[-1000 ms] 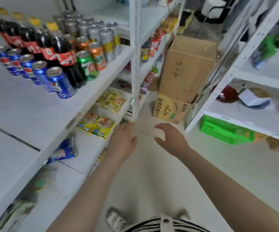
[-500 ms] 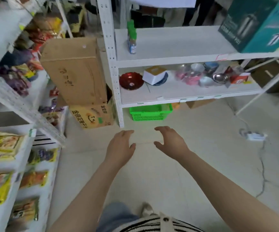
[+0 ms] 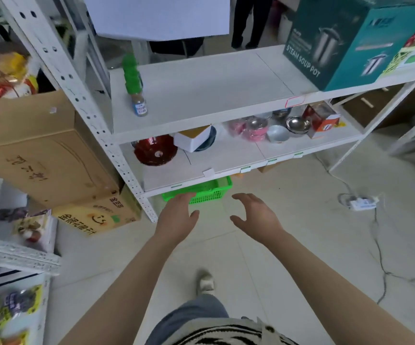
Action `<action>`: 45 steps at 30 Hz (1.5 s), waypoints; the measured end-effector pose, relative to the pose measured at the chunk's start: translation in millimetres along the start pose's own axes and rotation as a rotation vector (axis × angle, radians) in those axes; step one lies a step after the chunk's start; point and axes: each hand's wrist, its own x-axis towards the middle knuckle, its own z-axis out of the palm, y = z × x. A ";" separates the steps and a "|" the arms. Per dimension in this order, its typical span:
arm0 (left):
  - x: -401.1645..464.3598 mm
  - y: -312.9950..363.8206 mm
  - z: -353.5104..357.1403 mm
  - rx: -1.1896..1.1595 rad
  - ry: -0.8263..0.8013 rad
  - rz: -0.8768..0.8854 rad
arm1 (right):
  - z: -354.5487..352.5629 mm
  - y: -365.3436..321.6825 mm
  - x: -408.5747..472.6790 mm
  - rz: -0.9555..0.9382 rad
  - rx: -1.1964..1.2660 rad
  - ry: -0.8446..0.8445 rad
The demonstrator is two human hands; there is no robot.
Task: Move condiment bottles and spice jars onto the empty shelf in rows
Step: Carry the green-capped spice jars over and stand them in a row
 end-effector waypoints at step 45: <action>317.5 -78.1 -114.5 -0.483 0.767 -0.517 | -52.0 -135.3 434.3 -0.563 0.045 -0.226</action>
